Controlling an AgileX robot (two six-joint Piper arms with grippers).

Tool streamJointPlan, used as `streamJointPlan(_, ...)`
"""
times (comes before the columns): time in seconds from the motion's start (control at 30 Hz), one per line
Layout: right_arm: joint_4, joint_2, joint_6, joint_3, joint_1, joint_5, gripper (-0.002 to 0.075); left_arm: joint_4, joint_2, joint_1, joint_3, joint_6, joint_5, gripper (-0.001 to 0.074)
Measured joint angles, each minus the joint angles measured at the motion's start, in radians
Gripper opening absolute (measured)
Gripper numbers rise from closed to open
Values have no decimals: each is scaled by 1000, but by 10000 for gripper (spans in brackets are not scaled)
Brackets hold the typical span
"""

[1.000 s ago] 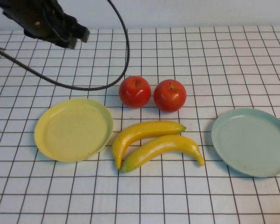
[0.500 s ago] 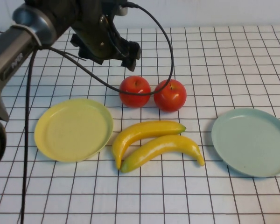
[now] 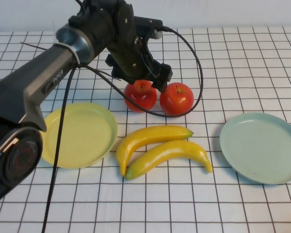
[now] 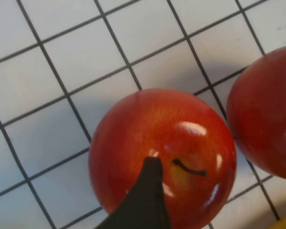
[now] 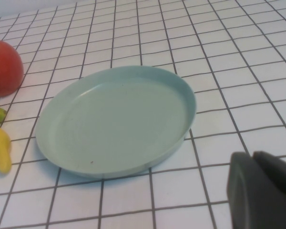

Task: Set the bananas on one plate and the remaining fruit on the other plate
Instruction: Put one type of fruit in the left plate

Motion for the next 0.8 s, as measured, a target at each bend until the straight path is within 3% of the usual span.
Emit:
streamJointPlan(0.6,0,0,0,0,0,0,-16,66,26,-1,-10,10,-16,664)
streamJointPlan(0.73,0,0,0,0,0,0,-16,66,26,-1,-10,10,-16,594)
streamJointPlan(0.8,0,0,0,0,0,0,-16,68,26,-1,-10,10,-16,519)
